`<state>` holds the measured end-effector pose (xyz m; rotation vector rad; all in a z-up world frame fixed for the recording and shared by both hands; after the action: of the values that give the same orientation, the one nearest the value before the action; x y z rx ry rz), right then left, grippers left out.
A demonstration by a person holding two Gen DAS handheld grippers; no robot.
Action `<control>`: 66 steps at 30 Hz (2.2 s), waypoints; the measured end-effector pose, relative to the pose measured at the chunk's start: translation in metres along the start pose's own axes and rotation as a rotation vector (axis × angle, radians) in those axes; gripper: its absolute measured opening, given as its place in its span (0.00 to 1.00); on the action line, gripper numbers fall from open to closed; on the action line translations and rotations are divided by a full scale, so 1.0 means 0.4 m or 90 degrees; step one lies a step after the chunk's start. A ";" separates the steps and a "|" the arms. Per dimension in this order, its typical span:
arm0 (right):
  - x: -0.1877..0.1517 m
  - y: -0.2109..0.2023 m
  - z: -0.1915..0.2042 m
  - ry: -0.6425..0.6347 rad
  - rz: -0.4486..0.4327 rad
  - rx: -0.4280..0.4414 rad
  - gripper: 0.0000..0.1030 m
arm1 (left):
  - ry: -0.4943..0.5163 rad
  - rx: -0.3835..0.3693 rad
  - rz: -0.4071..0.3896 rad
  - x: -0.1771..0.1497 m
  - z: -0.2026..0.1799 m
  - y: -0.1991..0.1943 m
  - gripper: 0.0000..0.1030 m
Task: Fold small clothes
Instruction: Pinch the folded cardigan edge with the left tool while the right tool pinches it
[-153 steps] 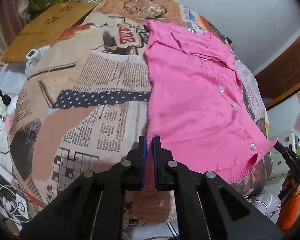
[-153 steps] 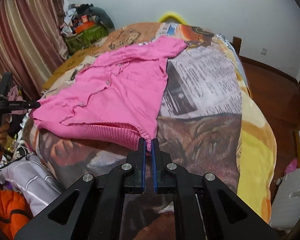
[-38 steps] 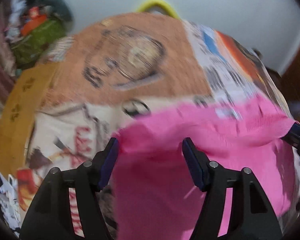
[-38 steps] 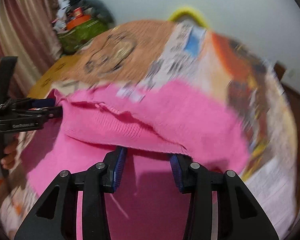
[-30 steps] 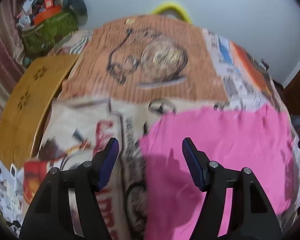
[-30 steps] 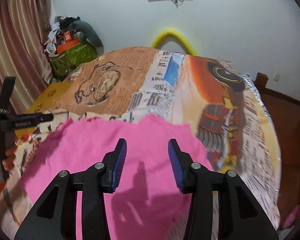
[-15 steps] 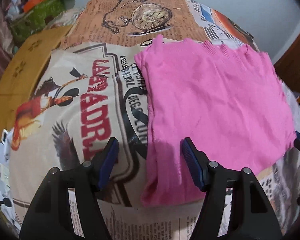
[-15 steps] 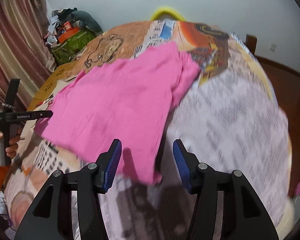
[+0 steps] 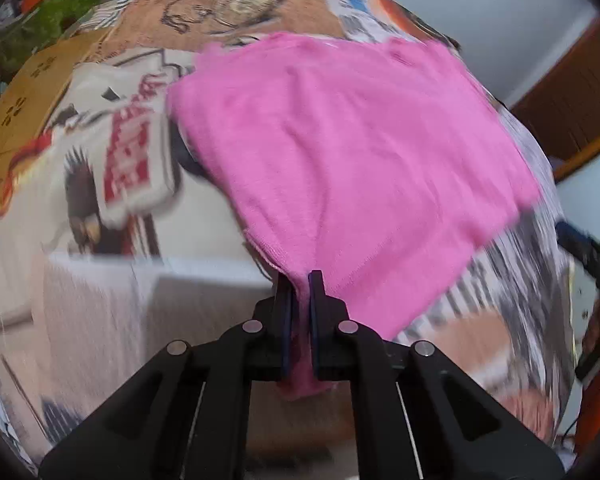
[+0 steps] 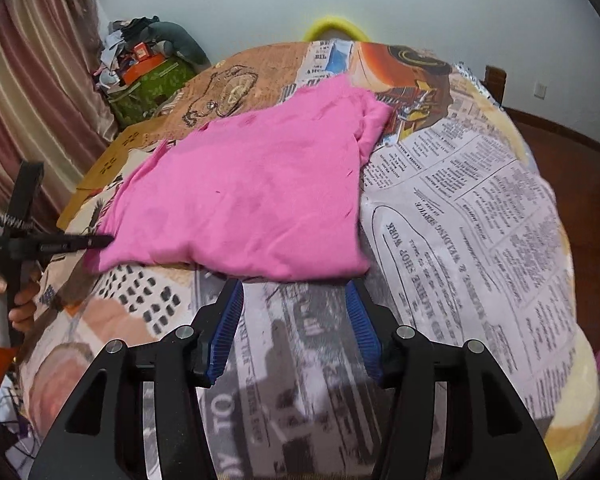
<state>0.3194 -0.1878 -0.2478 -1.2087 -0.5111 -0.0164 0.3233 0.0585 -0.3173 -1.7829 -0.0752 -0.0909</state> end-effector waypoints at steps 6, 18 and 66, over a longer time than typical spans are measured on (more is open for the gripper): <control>-0.034 -0.035 0.009 -0.006 -0.009 -0.005 0.48 | 0.045 -0.035 0.003 -0.117 -0.130 -0.037 0.07; -0.056 -0.037 0.004 -0.005 -0.006 -0.016 0.48 | -0.017 0.053 -0.112 -0.088 -0.008 -0.188 0.56; 0.355 0.123 -0.039 -0.044 -0.013 -0.079 0.07 | -0.008 -0.040 0.007 -0.057 0.064 -0.018 0.08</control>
<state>0.4646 -0.1472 -0.2409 -1.3291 -0.5894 -0.0238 0.3004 0.0849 -0.3181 -1.8462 -0.0724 -0.0749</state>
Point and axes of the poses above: each gripper's, at about its wrist camera, not at the fingertips, and y roughly the way its jaws point, z to its left, x to its top, the point moved 6 cm from there along y, roughly the way its jaws point, and after that the axes turned 14 degrees about z, right-handed, at the moved point
